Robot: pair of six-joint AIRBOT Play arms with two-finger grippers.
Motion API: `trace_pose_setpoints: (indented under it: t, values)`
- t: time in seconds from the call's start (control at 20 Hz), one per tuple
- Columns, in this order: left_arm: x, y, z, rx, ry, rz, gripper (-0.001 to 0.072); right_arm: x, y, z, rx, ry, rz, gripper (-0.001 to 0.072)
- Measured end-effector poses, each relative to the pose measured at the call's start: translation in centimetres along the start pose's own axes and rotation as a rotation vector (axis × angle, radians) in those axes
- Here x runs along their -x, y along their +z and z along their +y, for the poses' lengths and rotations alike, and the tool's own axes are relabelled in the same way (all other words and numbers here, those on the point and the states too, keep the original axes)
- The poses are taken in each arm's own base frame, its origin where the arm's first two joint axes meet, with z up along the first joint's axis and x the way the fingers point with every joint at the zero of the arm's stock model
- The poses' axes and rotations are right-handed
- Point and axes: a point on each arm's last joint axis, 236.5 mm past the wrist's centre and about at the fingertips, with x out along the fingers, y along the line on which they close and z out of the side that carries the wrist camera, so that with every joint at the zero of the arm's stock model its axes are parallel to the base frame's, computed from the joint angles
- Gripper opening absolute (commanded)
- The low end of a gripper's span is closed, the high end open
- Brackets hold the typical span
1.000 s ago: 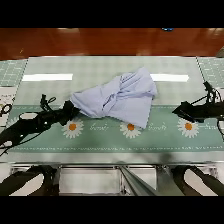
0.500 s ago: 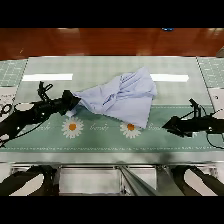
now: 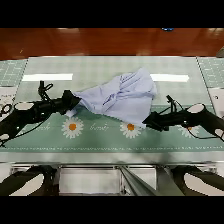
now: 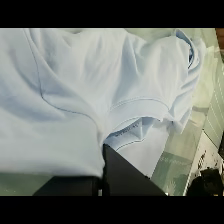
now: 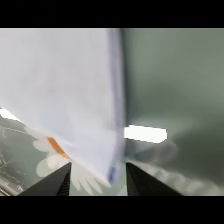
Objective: Fold the shirts.
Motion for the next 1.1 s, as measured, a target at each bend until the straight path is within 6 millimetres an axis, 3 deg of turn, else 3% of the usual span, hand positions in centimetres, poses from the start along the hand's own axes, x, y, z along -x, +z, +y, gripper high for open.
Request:
trace_pose_setpoints:
  t: [0.05,0.1,0.15,0.35,0.5,0.6,0.7,0.8,0.95,1.1]
  values:
    - [0.0,0.0,0.0,0.000,0.000,0.000,0.0019,-0.6,0.4,0.6,0.015,0.001,0.006,0.0366]
    - [0.0,0.0,0.0,0.000,0.000,0.000,0.0019,-1.0,1.0,1.1,0.031,-0.003,-0.001,0.0171]
    - [0.0,0.0,0.0,0.000,0.000,0.001,0.0019,-1.4,1.7,1.4,0.047,-0.010,-0.009,0.0023]
    - [0.4,0.8,-0.8,-0.050,-0.022,-0.005,0.0019,-1.2,4.0,4.8,0.157,0.023,-0.035,0.0022]
    - [2.5,4.4,-4.2,-0.098,-0.099,-0.054,0.0019,2.2,7.1,8.7,0.266,0.052,-0.098,0.0022]
    - [5.3,7.8,-8.0,-0.143,-0.181,-0.116,0.0019,6.8,9.7,12.0,0.352,0.057,-0.185,0.0022]
    - [9.4,11.5,-12.6,-0.202,-0.257,-0.211,0.0019,13.1,12.4,15.9,0.448,0.046,-0.328,0.0022]
    - [14.8,14.5,-17.7,-0.274,-0.335,-0.320,0.0019,20.6,13.7,20.2,0.550,0.030,-0.494,0.0022]
    - [23.8,16.7,-25.4,-0.417,-0.431,-0.495,0.0019,32.4,12.0,26.7,0.722,-0.004,-0.771,0.0022]
    - [32.7,15.9,-32.0,-0.561,-0.497,-0.668,0.0019,42.2,6.9,31.4,0.856,-0.044,-1.027,0.0022]
